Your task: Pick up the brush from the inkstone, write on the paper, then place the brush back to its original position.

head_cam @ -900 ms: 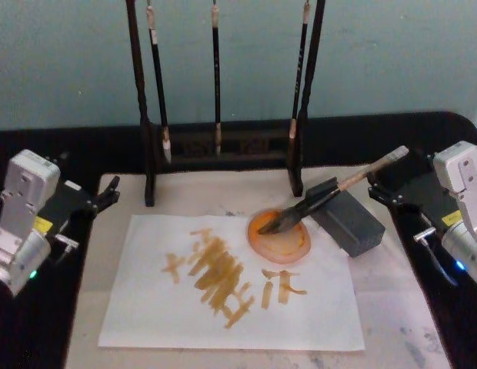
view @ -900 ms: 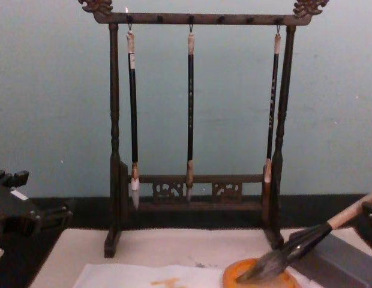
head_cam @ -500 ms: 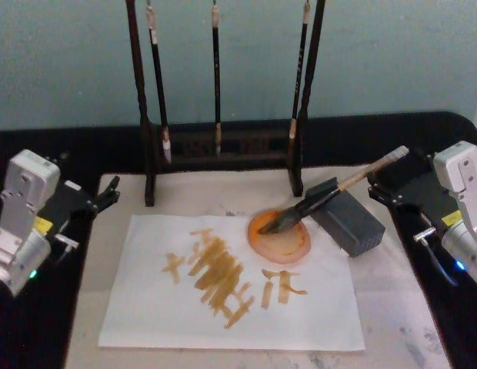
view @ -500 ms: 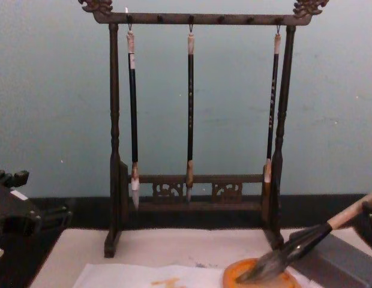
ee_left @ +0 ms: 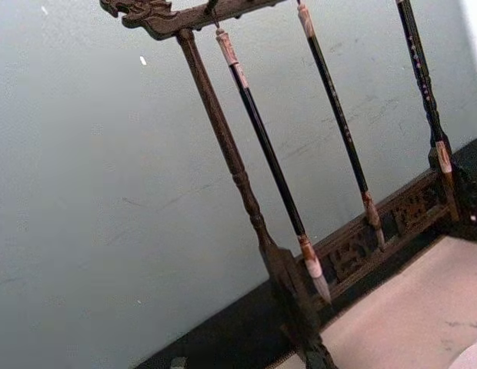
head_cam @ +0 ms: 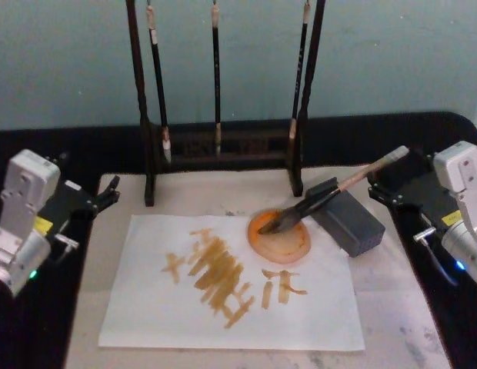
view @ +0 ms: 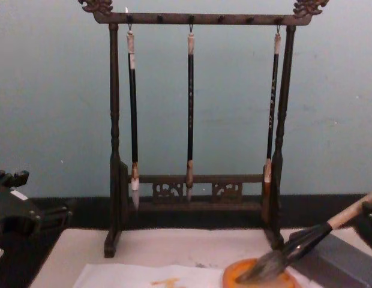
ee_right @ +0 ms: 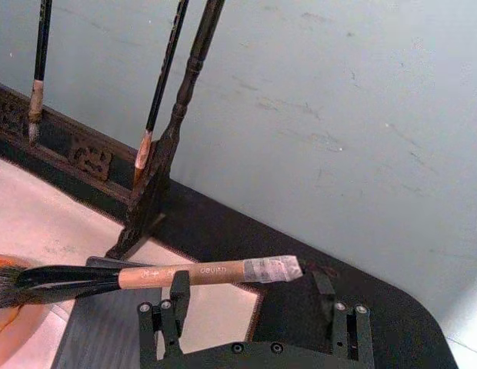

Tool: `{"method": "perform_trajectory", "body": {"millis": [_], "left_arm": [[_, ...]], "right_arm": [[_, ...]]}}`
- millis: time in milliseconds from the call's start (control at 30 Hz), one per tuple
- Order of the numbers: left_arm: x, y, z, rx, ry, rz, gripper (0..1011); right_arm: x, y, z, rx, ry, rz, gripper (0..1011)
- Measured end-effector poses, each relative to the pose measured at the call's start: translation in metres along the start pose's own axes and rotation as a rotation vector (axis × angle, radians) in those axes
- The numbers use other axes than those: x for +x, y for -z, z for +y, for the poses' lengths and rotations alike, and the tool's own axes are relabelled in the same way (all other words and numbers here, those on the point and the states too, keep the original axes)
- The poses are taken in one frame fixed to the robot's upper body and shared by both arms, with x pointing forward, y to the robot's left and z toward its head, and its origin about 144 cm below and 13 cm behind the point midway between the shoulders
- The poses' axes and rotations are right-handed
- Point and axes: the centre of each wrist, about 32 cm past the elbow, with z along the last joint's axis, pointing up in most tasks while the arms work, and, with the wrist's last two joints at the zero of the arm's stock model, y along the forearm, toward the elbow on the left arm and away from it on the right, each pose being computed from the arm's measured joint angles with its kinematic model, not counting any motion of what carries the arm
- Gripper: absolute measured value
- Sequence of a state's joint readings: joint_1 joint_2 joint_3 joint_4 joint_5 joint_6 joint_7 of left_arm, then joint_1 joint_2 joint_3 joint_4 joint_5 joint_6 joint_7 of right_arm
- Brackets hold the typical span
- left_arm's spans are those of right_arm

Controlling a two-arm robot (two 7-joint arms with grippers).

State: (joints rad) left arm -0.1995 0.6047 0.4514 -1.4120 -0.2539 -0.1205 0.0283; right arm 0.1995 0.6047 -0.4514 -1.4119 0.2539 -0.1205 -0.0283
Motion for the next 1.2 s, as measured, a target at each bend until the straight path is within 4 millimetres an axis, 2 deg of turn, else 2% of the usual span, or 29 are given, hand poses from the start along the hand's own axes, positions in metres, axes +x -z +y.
{"method": "perform_trajectory", "body": {"millis": [1200], "left_arm": [[0.0000,0.0000,0.0000,0.000,0.000,0.000,1010]], "right_arm": [[0.0000,0.0000,0.0000,0.000,0.000,0.000,1000]]}}
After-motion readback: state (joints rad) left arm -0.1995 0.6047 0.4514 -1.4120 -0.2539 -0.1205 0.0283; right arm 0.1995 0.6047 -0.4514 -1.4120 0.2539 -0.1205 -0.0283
